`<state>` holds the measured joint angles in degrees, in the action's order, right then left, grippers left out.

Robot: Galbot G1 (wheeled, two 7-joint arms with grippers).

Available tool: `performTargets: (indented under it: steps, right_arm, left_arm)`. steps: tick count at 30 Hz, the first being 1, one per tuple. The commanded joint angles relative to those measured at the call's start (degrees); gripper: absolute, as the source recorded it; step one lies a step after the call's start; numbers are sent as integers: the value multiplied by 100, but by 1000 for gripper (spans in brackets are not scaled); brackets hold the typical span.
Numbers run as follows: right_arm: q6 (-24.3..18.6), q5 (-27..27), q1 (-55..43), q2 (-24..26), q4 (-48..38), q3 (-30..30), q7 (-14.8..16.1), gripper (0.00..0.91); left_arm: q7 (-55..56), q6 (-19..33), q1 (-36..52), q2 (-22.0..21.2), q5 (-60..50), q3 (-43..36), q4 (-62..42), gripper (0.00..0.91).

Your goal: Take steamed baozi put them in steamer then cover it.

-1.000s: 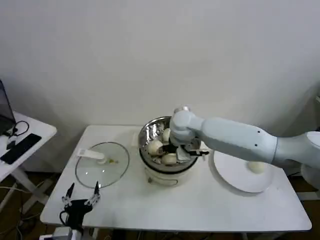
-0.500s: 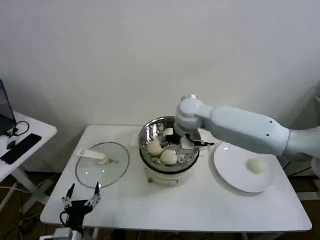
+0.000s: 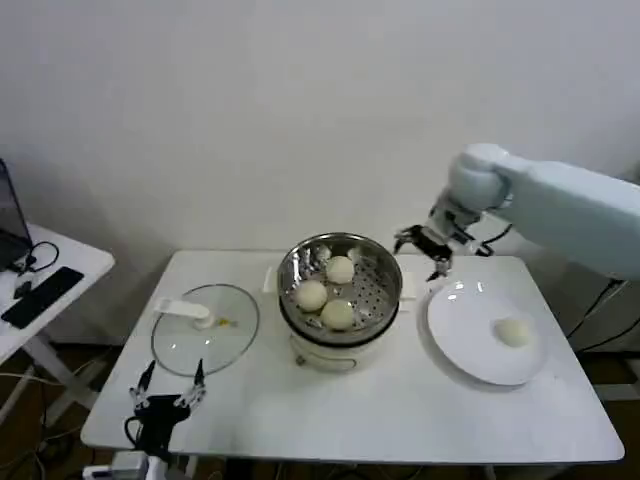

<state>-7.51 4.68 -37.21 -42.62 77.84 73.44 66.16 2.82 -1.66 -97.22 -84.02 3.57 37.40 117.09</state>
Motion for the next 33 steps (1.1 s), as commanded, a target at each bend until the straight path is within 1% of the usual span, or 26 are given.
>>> performTargets:
  steps: [1,4,5,6,7,10,12,15,16,19,21,23,24,27,33]
  right_arm:
    - [759,485,783,1470,-1122,-394,32,907]
    - [693,83,1563,1579,-1252,-898,-11,907]
    - [678,27,1773,1581,-1284,-1125,-20,907]
    - [699,-82,2254,1560,-1380,-1522,-75,907]
    - [727,-97,2596,1531,-1439,-1767,-119,907]
    - [786,-224,3224,1377,-1717,-2223,-144,907]
    - [758,-372,3434,1257,-1931,-2431,-135,907]
    - [701,-527,3678,1096,-2206,-2702,-98,907]
    - [619,-660,3730,1044,-2314,-2800,-82,907]
    - [505,-799,3825,886,-2622,-3024,-76,907]
    - [270,-1171,3895,726,-2879,-3230,-55,907]
    - [132,-1426,3925,589,-3099,-3369,-41,907]
    - [106,-1512,3933,542,-3215,-3414,-40,907]
    - [95,-1555,3957,397,-3380,-3495,-39,907]
    - [97,-1776,3973,136,-3623,-3524,-47,907]
  left_arm:
    - [-23,-12,42,18,-11,-4,-19,907]
    - [-70,-19,29,25,-6,8,3,907]
    - [-83,-20,20,23,-5,15,16,907]
    - [-96,-24,8,20,-7,26,39,907]
    - [-99,-35,4,21,-7,35,63,907]
    - [-91,-39,-16,18,-4,69,113,907]
    - [-85,-43,-38,0,-6,82,136,907]
    - [-72,-28,-96,-14,-6,102,177,907]
    - [-64,-17,-122,-14,-1,107,182,907]
    - [-34,11,-170,-29,5,121,187,907]
    - [-6,28,-196,-33,13,122,181,907]
    - [13,44,-224,-34,19,121,183,907]
    - [19,49,-234,-35,24,125,186,907]
    - [25,56,-250,-40,24,142,182,907]
    - [45,58,-249,-40,-3,139,136,907]
